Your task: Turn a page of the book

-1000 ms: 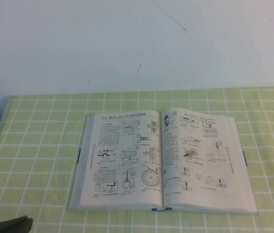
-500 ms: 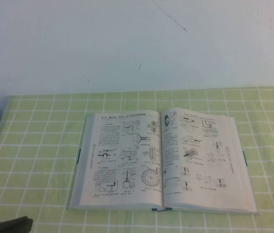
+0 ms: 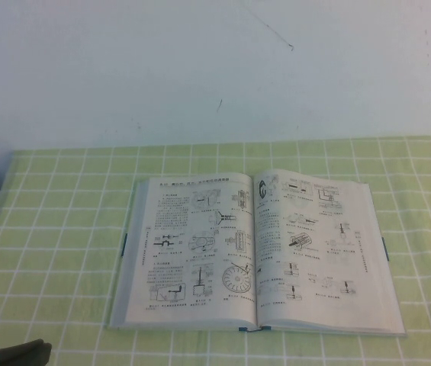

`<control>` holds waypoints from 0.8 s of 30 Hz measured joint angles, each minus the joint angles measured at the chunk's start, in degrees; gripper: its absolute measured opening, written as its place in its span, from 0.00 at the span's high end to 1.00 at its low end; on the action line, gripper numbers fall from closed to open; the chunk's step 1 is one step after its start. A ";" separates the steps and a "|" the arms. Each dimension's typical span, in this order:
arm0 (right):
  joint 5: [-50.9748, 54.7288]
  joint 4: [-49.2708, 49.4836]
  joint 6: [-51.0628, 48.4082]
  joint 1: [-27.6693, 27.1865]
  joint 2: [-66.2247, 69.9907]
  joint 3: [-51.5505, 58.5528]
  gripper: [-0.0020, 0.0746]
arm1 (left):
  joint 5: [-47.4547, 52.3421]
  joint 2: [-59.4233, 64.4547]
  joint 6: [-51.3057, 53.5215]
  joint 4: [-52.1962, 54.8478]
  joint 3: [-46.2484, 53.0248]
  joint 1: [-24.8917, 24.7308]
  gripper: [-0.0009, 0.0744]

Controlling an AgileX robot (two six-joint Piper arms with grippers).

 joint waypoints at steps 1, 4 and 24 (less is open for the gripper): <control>0.00 0.00 0.00 0.00 0.00 0.00 0.98 | 0.00 0.00 0.00 0.00 0.00 0.00 0.99; 0.00 0.00 0.00 0.00 0.00 0.00 0.98 | 0.00 0.00 -0.04 0.00 0.00 0.00 0.99; 0.00 0.00 0.08 0.00 0.00 0.00 0.98 | 0.00 0.00 -0.04 -0.50 0.00 0.00 0.99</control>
